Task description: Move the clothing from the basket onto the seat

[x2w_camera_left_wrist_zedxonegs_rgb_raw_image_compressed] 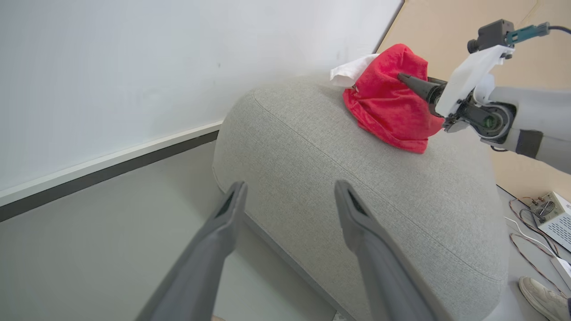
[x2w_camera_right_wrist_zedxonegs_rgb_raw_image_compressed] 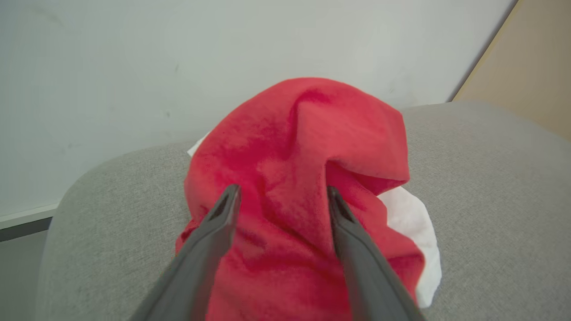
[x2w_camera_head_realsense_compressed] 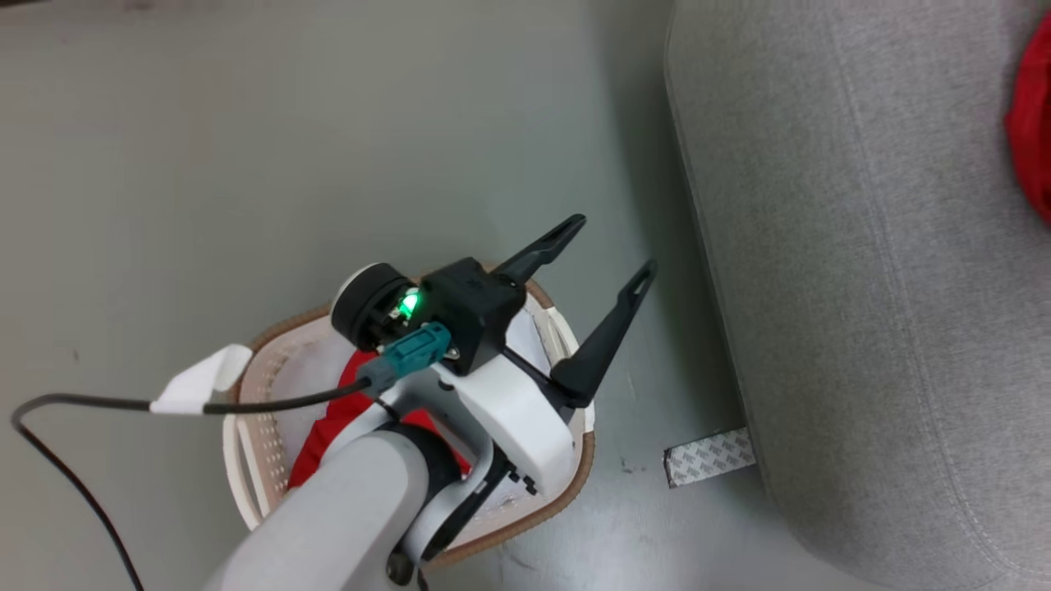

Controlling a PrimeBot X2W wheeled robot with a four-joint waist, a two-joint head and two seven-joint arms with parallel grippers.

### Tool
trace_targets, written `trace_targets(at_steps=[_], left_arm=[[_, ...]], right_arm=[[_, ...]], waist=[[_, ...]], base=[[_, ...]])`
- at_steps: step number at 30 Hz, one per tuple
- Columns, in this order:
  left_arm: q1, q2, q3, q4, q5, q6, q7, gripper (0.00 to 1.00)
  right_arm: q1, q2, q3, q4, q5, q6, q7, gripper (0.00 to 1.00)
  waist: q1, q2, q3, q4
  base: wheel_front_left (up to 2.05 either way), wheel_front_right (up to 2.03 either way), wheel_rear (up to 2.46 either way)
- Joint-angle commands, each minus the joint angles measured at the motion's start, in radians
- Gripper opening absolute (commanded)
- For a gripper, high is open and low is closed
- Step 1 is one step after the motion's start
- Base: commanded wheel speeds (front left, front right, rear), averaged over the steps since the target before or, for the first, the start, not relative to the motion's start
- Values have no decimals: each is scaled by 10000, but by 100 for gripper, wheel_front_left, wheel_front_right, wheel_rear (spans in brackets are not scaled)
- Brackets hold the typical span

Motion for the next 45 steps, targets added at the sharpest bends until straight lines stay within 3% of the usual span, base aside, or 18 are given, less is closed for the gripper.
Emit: trace_targets(at_steps=[1, 7, 15, 21, 27, 35, 45], left_arm=[[188, 94, 95, 66, -78, 70, -140, 100], [615, 175, 435, 135, -348, 363, -444, 100], [1526, 388, 1023, 456, -560, 828, -1282, 100], [2410, 433, 1487, 969, -651, 1320, -2244, 100], [3074, 449, 1750, 1557, -726, 1494, -3201, 100], [4181, 215, 2200, 2730, -939, 1473, -4599, 100], [5421, -661, 3635, 2667, 233, 995, -4735, 100]], right_arm=[[219, 110, 166, 101, -85, -25, -223, 100], [999, 546, 1303, -413, 565, -25, -665, 100], [2939, 647, 3242, -2391, 1305, -23, -870, 100], [4371, 903, 4167, -4237, 1103, -23, -883, 100], [5285, 1116, 4757, -5104, 711, -25, -871, 100], [6696, 1492, 5069, -5687, 53, -25, -873, 100], [8404, 1909, 4708, -5994, -281, -25, -874, 100]], waist=[[-2, -1, -341, -40], [-2, -1, -1119, -98], [-2, -1, -2365, 59], [-2, -1, -3224, 427], [-2, -1, -3803, 838], [-2, -1, -4772, 1535], [-2, -1, -5608, 2140]], base=[[0, 0, 0], [0, 0, 0], [0, 0, 0], [0, 0, 0], [0, 0, 0], [0, 0, 0], [0, 0, 0]])
